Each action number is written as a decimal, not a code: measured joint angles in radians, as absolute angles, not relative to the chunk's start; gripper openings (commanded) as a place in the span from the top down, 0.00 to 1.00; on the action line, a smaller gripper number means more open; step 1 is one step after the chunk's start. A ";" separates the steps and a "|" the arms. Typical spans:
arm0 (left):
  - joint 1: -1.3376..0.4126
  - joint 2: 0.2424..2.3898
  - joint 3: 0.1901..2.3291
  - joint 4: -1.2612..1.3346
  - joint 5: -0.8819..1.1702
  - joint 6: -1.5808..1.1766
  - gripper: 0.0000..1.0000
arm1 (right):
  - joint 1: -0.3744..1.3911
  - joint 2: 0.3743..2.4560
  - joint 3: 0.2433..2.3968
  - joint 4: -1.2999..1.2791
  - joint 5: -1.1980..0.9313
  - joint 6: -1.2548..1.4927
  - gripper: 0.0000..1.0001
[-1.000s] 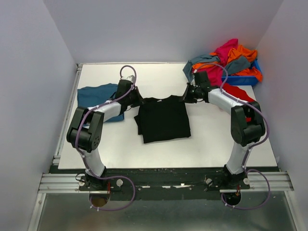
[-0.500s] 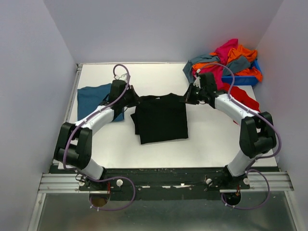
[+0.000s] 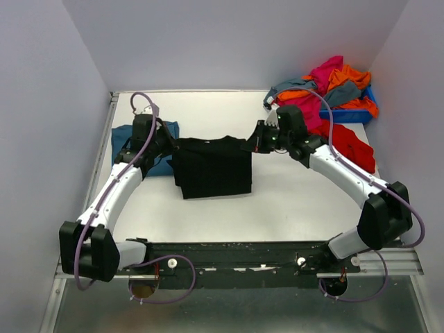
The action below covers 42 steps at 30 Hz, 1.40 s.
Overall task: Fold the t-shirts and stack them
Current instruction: Put the neatly folded tshirt into the corner of the board with both arms
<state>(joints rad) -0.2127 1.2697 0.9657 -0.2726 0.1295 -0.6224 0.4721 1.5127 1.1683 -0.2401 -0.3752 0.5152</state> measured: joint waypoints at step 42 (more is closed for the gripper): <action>0.440 1.344 1.370 -0.724 -0.096 -0.460 1.00 | 0.844 2.157 2.008 -0.162 -0.371 0.681 0.99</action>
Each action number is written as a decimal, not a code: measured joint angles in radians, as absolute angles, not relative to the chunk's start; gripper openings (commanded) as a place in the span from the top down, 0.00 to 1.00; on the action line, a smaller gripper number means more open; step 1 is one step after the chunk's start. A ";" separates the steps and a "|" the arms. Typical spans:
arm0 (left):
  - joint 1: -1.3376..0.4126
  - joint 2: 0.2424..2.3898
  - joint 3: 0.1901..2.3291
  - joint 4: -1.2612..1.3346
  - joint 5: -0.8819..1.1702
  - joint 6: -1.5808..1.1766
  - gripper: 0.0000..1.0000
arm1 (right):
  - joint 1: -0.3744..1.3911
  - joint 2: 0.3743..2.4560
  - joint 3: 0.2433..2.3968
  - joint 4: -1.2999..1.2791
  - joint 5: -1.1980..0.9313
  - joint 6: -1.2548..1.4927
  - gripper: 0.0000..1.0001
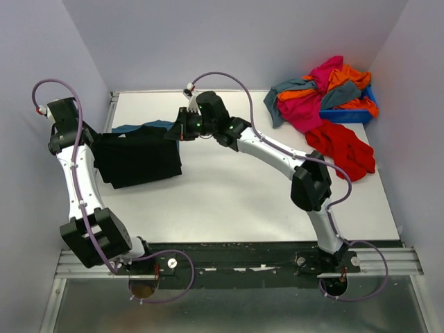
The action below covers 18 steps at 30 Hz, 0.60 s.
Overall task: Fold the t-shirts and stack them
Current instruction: Put the neatly folded tshirt into the corner of the board with both arms
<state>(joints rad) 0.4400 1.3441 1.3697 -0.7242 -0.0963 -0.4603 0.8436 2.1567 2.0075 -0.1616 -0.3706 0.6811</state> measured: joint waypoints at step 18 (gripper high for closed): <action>0.446 1.538 1.455 -0.669 -0.055 -0.468 1.00 | 0.838 2.283 2.143 -0.189 -0.352 0.688 0.99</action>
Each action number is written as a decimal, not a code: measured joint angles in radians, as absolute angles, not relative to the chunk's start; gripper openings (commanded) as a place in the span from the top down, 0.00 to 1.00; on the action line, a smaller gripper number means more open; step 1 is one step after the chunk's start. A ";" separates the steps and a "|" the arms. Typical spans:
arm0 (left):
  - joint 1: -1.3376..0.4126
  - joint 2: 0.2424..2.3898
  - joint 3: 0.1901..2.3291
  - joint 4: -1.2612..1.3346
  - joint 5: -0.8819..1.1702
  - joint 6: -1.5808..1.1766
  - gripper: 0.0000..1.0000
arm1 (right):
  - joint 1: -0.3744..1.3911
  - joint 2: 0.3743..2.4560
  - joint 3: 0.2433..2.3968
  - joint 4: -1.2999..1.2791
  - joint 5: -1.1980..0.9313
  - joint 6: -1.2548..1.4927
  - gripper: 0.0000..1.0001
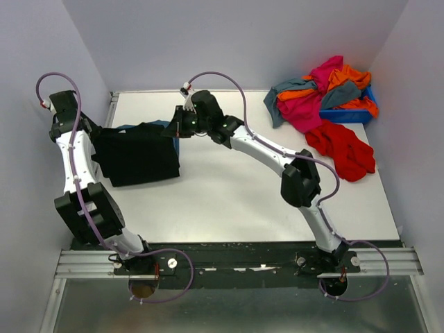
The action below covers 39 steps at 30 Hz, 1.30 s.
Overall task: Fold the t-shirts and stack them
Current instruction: Put the neatly folded tshirt into the corner of the board with both arms
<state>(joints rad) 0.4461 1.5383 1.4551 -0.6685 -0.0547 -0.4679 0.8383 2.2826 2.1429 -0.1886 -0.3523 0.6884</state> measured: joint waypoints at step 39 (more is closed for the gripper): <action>0.386 2.167 1.953 -0.595 0.020 -0.481 0.01 | 0.642 2.605 2.249 0.071 -0.355 0.918 0.10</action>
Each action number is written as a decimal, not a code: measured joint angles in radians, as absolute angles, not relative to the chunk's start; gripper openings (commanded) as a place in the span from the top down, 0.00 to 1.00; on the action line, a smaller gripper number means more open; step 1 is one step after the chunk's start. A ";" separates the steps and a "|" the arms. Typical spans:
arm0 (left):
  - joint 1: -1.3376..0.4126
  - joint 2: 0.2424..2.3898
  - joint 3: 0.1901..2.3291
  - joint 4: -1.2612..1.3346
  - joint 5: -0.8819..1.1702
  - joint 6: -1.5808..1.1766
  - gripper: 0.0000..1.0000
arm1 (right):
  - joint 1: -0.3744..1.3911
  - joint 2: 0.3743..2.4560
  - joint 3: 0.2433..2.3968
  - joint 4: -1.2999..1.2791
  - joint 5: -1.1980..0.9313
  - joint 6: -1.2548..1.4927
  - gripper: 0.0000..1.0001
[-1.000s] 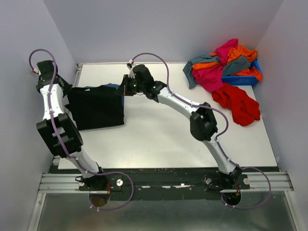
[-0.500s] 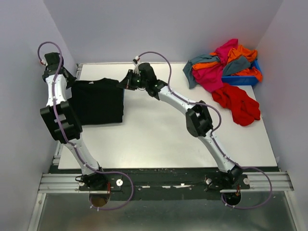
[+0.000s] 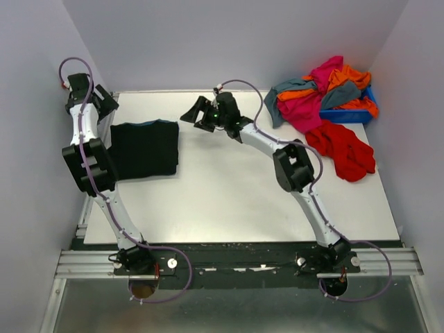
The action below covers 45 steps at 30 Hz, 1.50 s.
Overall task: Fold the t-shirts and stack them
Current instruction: Put the neatly folded tshirt into the corner of the board with both arms
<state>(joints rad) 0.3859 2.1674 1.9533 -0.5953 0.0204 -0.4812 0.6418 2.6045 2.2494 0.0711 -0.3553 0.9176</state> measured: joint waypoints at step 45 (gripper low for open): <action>0.192 1.845 1.564 -0.433 0.059 -0.643 1.00 | 0.609 1.916 1.249 0.374 -0.596 0.800 0.99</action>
<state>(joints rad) 0.1917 1.8450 1.5639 -0.4328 0.0589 -0.6434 0.6090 1.9163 1.2491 0.3740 -0.5961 0.8001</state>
